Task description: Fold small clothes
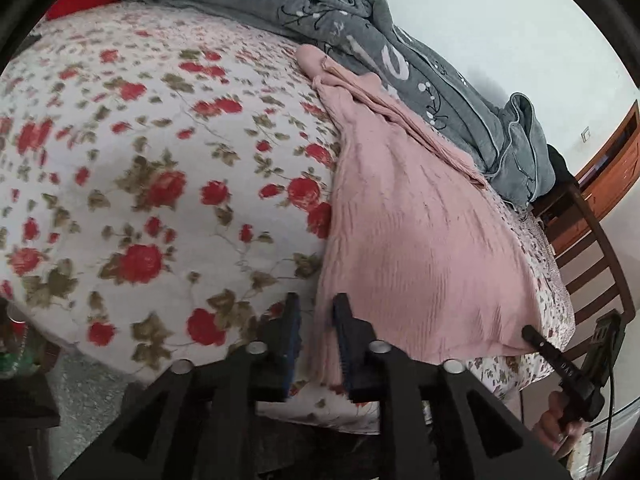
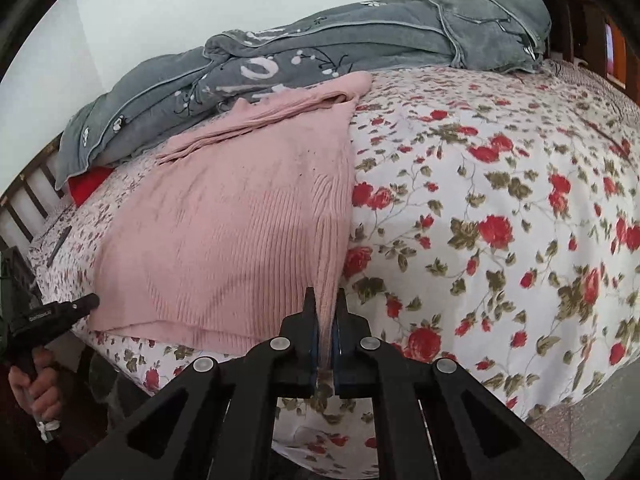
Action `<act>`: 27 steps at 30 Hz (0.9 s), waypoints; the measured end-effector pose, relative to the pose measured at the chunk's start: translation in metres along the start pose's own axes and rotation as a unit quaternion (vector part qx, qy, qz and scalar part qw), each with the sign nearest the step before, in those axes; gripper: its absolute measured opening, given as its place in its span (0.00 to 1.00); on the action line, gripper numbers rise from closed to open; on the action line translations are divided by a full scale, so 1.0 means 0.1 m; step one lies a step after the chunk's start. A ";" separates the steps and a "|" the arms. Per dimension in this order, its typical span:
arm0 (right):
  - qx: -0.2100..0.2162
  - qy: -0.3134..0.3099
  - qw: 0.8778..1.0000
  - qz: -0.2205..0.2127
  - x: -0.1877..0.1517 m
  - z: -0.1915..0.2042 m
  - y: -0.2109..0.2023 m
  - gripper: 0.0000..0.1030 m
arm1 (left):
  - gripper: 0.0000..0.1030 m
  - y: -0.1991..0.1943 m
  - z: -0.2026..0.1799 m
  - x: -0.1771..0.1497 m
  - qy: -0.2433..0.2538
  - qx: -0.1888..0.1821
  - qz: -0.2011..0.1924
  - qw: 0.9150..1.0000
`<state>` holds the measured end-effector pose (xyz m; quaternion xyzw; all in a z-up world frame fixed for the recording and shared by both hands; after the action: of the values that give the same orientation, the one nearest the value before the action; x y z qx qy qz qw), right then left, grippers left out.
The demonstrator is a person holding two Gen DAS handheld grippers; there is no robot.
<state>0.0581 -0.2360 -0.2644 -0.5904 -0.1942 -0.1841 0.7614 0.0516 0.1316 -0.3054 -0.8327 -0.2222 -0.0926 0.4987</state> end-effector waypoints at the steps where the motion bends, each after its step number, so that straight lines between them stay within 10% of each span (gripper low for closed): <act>1: 0.003 0.001 1.000 -0.002 0.01 0.01 -0.02 0.07 | 0.30 -0.02 0.00 -0.01 0.002 -0.003 -0.001 1.000; 6: 0.009 0.000 1.000 0.001 0.07 0.01 0.02 0.30 | 0.41 0.05 -0.11 0.00 0.014 -0.025 0.003 1.000; 16: -0.028 -0.003 0.999 -0.016 -0.02 0.01 0.18 0.29 | 0.16 0.13 -0.23 0.07 0.051 0.073 -0.021 0.996; 21: -0.003 0.024 1.000 0.011 -0.07 0.03 0.24 0.06 | 0.07 0.12 -0.22 0.07 0.031 0.023 -0.004 0.999; 27: 0.008 0.016 1.000 0.021 -0.11 0.07 0.24 0.08 | 0.11 0.17 -0.17 0.04 0.020 -0.007 0.013 1.000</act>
<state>0.0601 -0.2234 -0.2886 -0.5852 -0.1712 -0.1760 0.7728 0.0643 0.1109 -0.3092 -0.8373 -0.2007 -0.1039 0.4979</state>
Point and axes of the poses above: each gripper's, at about its wrist camera, not at the fingertips, and y roughly the way its jaws point, z to its left, x to its top, the point moved 8 cm from there along y, roughly the way its jaws point, and after that the axes turned 11 degrees about z, right-handed, at the moved point
